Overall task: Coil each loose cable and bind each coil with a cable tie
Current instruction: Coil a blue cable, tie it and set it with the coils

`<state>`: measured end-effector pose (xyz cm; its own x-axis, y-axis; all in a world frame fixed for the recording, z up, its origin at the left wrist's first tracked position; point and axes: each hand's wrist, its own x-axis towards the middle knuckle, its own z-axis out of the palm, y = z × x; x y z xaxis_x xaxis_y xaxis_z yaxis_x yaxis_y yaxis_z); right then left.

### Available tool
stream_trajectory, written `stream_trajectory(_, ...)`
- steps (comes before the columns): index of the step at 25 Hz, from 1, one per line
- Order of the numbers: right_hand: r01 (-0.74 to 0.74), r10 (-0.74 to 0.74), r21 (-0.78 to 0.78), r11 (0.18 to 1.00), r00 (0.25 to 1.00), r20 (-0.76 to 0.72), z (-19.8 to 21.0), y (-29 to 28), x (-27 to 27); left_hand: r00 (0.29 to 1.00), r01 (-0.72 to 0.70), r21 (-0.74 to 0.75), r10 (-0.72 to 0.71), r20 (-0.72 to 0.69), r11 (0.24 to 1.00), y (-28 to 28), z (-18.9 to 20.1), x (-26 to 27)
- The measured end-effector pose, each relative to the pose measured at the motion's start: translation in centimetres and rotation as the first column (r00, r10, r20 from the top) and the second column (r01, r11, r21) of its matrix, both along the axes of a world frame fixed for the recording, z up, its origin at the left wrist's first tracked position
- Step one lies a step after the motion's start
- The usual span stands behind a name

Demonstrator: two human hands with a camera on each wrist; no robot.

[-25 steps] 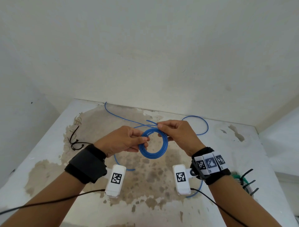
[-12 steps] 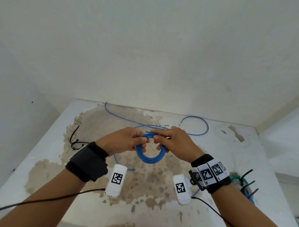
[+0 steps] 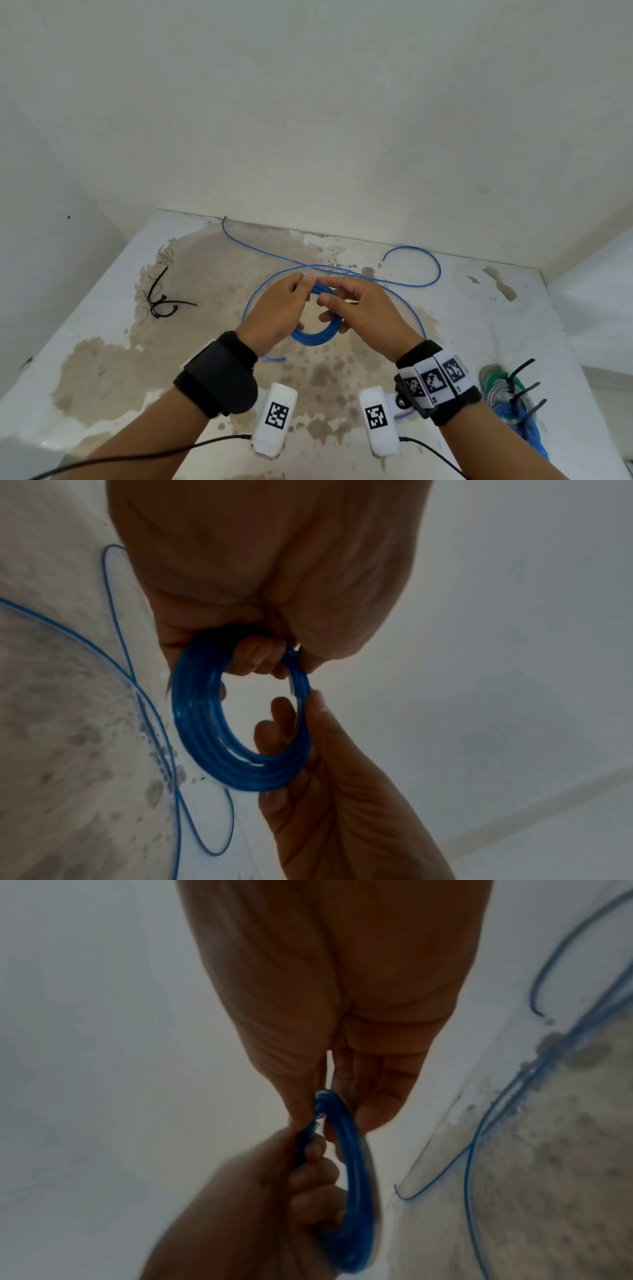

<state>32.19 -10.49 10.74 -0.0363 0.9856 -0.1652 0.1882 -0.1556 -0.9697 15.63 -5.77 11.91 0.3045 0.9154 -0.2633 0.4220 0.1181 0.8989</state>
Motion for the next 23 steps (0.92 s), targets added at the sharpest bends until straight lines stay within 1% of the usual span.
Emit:
stream_trajectory(2,0.002,-0.006,-0.057,0.998,0.998,-0.063,-0.3,-0.4,-0.1,1.000,-0.022,-0.002,0.022,-0.002,1.000,0.3,0.0,-0.1)
stream_trajectory(7,0.076,-0.090,-0.101,0.992,0.986,-0.139,-0.7,-0.9,-0.5,0.999,-0.045,-0.015,0.045,0.015,0.999,0.1,0.1,0.1)
stream_trajectory(11,0.067,-0.089,-0.129,0.989,0.981,-0.172,-0.2,-1.3,-0.7,0.995,-0.082,-0.011,0.083,0.056,0.997,0.0,0.2,0.2)
stream_trajectory(13,0.032,-0.060,-0.159,0.987,0.983,-0.172,0.5,-1.3,-0.6,0.995,-0.068,-0.021,0.070,0.066,0.997,-0.1,0.2,0.1)
stream_trajectory(15,0.024,-0.049,-0.175,0.984,0.989,-0.140,1.0,-1.2,-0.6,0.998,-0.033,-0.025,0.034,0.056,0.999,-0.3,0.2,0.1)
stream_trajectory(18,0.074,-0.084,-0.119,0.990,0.993,-0.077,0.8,-1.2,-1.1,0.997,-0.024,-0.044,0.027,0.069,0.999,-0.6,0.1,0.4)
stream_trajectory(21,0.135,-0.142,-0.081,0.988,0.986,-0.090,0.2,-1.2,-1.6,0.989,-0.055,-0.037,0.059,0.135,0.998,-0.5,0.2,0.6)
stream_trajectory(23,0.136,-0.146,-0.095,0.986,0.983,-0.109,0.2,-1.2,-1.7,0.987,-0.045,-0.008,0.046,0.153,0.999,-0.5,0.1,0.5)
